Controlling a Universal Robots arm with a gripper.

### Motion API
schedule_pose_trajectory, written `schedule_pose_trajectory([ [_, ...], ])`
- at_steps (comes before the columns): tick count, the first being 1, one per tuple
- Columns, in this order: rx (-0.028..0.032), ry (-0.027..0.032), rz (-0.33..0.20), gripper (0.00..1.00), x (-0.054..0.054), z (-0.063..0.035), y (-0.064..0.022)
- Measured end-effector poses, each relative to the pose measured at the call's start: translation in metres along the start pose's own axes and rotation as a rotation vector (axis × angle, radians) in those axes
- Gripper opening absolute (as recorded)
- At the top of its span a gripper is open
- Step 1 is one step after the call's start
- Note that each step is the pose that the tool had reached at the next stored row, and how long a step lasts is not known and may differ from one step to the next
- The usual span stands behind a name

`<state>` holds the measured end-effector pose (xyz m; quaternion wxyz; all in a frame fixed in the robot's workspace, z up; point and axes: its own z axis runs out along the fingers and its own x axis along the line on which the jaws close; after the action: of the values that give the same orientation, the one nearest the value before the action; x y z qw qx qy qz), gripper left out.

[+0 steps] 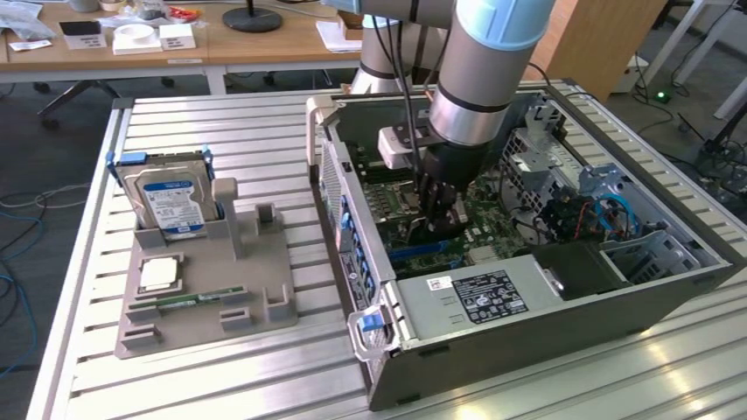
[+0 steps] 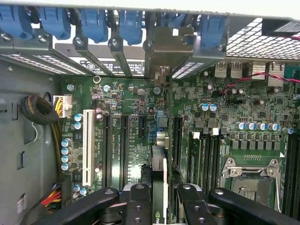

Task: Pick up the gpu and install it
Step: 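Insert the gpu into the slot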

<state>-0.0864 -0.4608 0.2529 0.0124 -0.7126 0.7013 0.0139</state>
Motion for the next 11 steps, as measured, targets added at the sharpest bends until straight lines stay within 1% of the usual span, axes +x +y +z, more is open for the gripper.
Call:
schedule_pose_trajectory([
  [6,0.0002,-0.0001,0.006,0.26,0.0001,0.0029,0.0],
  [11,0.0002,0.0001,0.008,0.26,-0.0001,0.0034,0.0002],
])
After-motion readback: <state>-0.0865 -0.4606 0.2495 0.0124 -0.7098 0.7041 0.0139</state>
